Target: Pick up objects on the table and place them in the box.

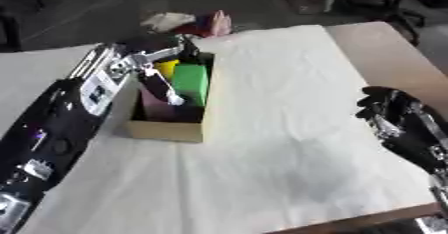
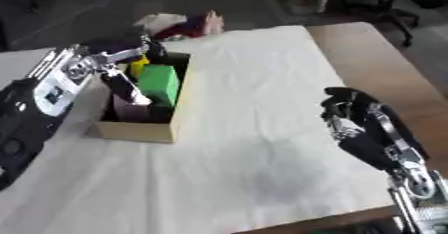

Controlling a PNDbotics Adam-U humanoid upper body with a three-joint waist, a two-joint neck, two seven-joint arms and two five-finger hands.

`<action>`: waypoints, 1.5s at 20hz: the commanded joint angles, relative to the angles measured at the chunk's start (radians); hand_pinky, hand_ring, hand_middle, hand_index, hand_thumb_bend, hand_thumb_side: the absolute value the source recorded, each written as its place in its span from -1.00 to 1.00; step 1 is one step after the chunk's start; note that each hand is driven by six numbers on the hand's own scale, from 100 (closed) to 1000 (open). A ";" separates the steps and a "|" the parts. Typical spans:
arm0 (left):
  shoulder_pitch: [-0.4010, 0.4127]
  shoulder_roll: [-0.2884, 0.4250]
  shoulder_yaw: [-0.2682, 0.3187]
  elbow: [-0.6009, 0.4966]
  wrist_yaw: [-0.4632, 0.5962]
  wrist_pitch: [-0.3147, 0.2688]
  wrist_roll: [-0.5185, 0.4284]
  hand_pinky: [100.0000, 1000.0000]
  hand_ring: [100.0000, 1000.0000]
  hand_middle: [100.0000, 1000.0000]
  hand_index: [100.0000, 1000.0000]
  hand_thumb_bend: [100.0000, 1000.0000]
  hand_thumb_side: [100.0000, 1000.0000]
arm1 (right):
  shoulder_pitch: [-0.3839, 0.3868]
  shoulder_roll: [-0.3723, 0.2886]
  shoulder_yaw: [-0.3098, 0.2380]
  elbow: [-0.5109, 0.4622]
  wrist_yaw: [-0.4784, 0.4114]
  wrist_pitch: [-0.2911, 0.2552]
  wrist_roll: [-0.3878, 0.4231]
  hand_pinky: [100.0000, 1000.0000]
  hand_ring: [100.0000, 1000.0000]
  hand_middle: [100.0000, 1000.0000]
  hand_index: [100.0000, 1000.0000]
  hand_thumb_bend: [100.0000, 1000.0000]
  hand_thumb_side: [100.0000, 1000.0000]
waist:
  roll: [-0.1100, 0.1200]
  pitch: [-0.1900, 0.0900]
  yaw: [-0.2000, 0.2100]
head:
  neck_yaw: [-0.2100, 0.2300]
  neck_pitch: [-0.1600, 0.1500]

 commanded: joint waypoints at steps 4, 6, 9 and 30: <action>-0.014 0.015 0.000 -0.003 -0.003 -0.005 -0.091 0.44 0.22 0.17 0.53 0.08 -0.73 | -0.020 -0.005 -0.006 -0.005 -0.003 -0.006 0.012 0.40 0.19 0.19 0.60 -1.00 -0.29 | -0.002 -0.015 0.002 | -0.004 -0.017; -0.013 0.017 0.004 -0.006 0.014 -0.005 -0.117 0.48 0.33 0.30 0.60 0.40 -0.60 | -0.021 -0.004 -0.006 -0.004 -0.003 -0.007 0.014 0.40 0.18 0.19 0.60 -1.00 -0.29 | -0.002 -0.015 0.003 | -0.006 -0.017; -0.010 0.027 0.008 -0.030 0.037 -0.005 -0.143 0.56 0.43 0.42 0.66 0.68 -0.55 | -0.020 -0.004 -0.007 -0.003 -0.002 -0.008 0.014 0.40 0.17 0.19 0.60 -1.00 -0.29 | -0.003 -0.016 0.006 | -0.008 -0.017; -0.031 0.239 0.317 0.275 -0.158 0.327 0.314 0.51 0.40 0.38 0.62 0.42 -0.59 | -0.013 -0.004 -0.004 -0.003 0.002 -0.007 0.023 0.41 0.18 0.19 0.60 -1.00 -0.26 | 0.002 -0.003 0.008 | -0.010 -0.032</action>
